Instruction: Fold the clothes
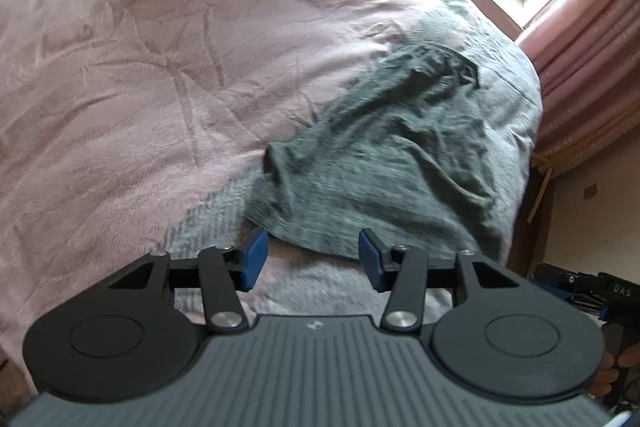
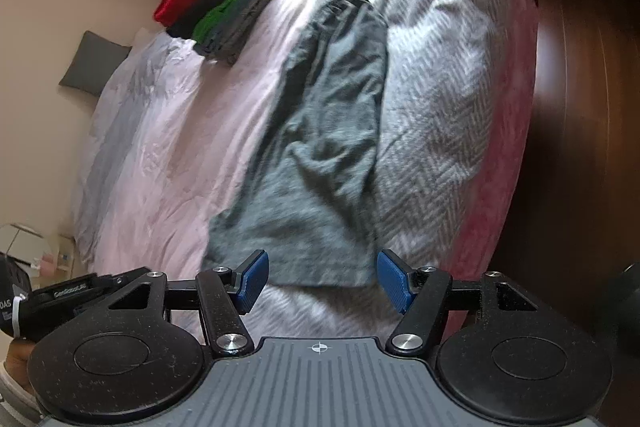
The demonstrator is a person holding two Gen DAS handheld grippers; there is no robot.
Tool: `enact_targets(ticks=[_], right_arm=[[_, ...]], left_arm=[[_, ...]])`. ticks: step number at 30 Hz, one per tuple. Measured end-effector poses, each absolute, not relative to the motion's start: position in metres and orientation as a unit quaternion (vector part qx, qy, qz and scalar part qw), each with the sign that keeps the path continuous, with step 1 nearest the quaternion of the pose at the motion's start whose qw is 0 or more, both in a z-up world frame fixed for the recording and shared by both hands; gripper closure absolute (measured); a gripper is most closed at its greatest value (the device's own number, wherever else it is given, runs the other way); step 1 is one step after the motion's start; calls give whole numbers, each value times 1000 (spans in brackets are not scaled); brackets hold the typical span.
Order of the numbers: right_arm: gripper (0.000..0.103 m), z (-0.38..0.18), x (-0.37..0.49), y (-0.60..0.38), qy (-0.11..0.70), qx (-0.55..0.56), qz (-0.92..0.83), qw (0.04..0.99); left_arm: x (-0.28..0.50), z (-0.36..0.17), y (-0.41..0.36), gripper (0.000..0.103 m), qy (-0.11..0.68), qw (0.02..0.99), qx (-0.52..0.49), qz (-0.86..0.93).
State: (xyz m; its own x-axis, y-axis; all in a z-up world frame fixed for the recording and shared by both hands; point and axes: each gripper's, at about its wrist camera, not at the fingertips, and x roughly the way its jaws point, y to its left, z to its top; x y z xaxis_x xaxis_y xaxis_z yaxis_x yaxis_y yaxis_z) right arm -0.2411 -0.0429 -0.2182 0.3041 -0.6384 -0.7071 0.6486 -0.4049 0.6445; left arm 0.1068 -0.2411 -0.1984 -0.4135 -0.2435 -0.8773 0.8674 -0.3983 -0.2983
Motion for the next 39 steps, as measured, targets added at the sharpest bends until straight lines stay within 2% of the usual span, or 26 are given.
enact_targets(ticks=[9,17,21,25,26,28,29,33,39], right_arm=[[40,-266,-262,-58,-18,620,-566,543],[40,-286,-276,-71,-50,650,-525,547],[50,-296,-282,-67,-64,660,-515,544],[52,-300,-286,-65,-84,675,-494,542],[54,-301,-286,-66,-82,677,-490,543],[71,-305,-286,-68,-78,684,-481,543],[73,-308,-287,-69,-77,688,-476,542],[99,-314,-289,-70,-72,702,-462,537],[100,-299,-301,-72,-115,721,-425,535]], left_arm=[[146,-266,-299,61,491,333,343,-728],[121,-312,-342,60,535,254,357,-722],[119,-332,-351,64,560,228,361,-710],[130,-336,-355,69,593,214,348,-694],[131,-337,-354,69,598,207,347,-692],[133,-340,-354,72,609,194,346,-686],[133,-342,-353,73,612,190,349,-684],[131,-347,-354,95,627,186,347,-672],[134,-324,-362,97,652,180,300,-672]])
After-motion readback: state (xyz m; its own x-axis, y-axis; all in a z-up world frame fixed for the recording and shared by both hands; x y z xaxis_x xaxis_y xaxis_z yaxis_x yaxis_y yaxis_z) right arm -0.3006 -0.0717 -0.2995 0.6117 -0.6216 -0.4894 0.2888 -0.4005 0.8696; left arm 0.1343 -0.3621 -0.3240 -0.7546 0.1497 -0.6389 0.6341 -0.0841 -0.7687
